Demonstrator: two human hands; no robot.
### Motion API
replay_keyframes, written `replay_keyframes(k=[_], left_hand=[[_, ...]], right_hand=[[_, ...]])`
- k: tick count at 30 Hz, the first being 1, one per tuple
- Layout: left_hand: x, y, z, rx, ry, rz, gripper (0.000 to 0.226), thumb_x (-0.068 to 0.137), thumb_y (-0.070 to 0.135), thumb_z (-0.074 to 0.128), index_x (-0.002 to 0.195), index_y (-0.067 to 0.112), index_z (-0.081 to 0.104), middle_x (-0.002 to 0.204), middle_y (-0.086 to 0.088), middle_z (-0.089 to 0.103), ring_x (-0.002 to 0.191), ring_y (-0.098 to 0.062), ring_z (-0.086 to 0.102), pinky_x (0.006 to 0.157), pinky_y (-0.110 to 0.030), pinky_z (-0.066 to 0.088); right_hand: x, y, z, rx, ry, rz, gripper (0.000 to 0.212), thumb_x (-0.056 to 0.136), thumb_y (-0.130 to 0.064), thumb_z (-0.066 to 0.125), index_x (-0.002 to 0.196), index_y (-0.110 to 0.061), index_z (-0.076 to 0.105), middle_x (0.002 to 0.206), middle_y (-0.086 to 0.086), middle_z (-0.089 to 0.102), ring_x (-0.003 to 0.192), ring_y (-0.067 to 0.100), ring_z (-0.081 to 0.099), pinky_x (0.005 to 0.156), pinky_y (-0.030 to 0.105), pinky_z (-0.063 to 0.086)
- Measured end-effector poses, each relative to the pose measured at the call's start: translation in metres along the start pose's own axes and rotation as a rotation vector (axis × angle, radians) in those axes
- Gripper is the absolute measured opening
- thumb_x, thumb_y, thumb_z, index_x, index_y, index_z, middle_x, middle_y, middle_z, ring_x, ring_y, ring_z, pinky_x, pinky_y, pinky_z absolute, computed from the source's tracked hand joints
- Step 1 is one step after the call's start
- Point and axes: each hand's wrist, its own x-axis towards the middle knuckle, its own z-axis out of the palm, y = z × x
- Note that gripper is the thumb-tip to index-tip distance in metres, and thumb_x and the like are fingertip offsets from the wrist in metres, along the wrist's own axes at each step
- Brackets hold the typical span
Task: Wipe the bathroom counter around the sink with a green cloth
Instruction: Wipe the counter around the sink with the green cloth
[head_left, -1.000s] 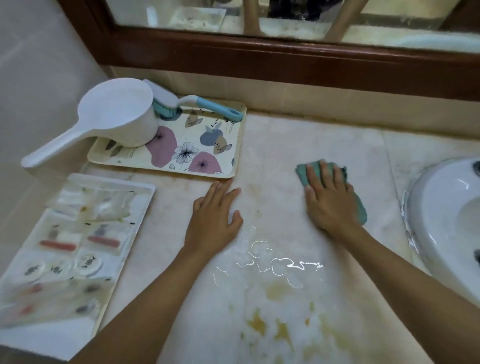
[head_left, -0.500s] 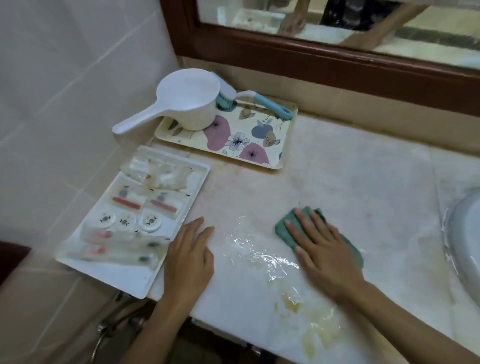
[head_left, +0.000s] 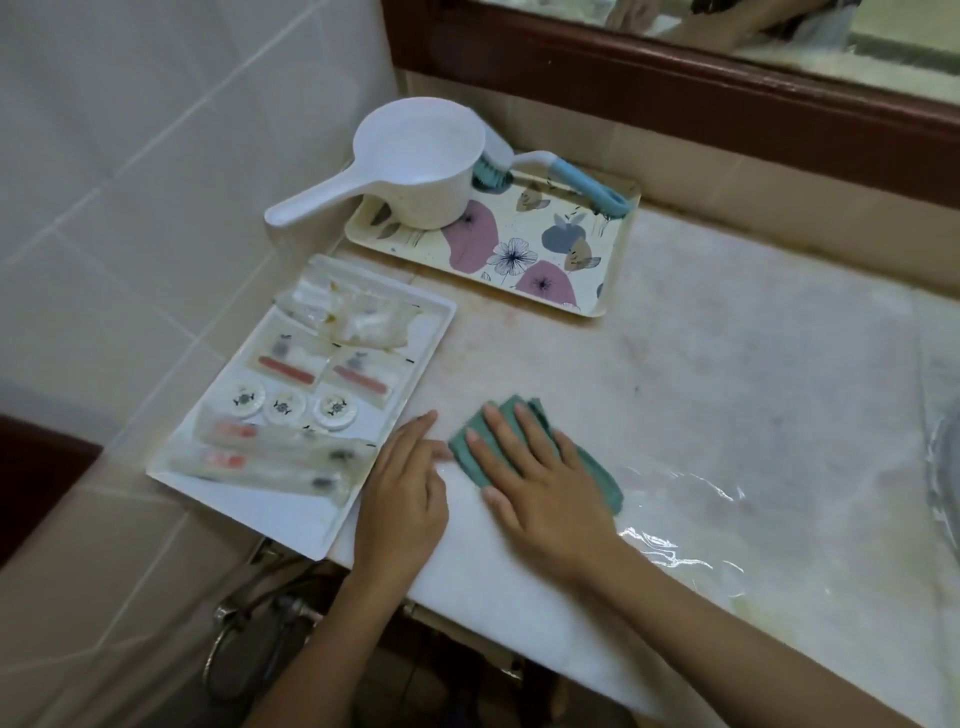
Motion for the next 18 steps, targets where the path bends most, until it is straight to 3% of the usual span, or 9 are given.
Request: replay_keyframes(k=[3,8,11,13,18], left_hand=[[0.001,0.002,0.000,-0.031,0.022,-0.023,0.034,0.081,0.008,0.036,0.096,0.013,0.066,0.134,0.001,0.056,0.126,-0.017,0.048,0.104,-0.017,0.031],[0.001,0.003,0.001,-0.041,0.032,-0.029,0.035,0.078,-0.001,0.044,0.101,0.013,0.067,0.132,0.001,0.056,0.123,-0.016,0.049,0.101,-0.017,0.034],[0.000,0.001,0.000,-0.031,0.030,-0.014,0.041,0.080,0.006,0.039,0.109,0.011,0.067,0.133,-0.001,0.057,0.124,-0.020,0.050,0.103,-0.026,0.038],[-0.001,0.000,0.000,-0.015,0.010,-0.018,0.045,0.081,0.009,0.036,0.115,0.009,0.066,0.135,-0.003,0.057,0.125,-0.023,0.051,0.105,-0.030,0.038],[-0.008,-0.003,-0.009,0.088,-0.124,0.032,0.052,0.084,0.016,0.035,0.129,0.008,0.060,0.145,-0.006,0.049,0.134,-0.024,0.044,0.110,-0.036,0.037]], right_hand=[[-0.032,0.046,-0.007,-0.044,-0.020,-0.036,0.055,0.098,-0.048,0.024,0.152,-0.038,0.017,0.161,-0.008,0.009,0.148,0.018,0.007,0.111,0.041,0.020],[0.013,0.079,-0.024,0.008,-0.001,0.351,0.060,0.094,-0.052,0.008,0.152,-0.040,0.002,0.161,-0.012,-0.008,0.148,0.016,-0.008,0.116,0.045,0.015],[0.058,0.048,-0.019,0.054,0.034,0.545,0.058,0.099,-0.045,0.014,0.153,-0.033,0.000,0.161,-0.005,-0.010,0.148,0.022,-0.011,0.117,0.048,0.007],[0.072,0.021,-0.015,0.071,0.038,0.537,0.058,0.100,-0.041,0.018,0.153,-0.031,-0.002,0.161,-0.004,-0.013,0.147,0.023,-0.014,0.117,0.048,0.004],[0.008,-0.016,-0.005,0.040,0.007,0.246,0.057,0.099,-0.044,0.019,0.153,-0.036,0.002,0.161,-0.010,-0.008,0.148,0.016,-0.011,0.116,0.040,0.003]])
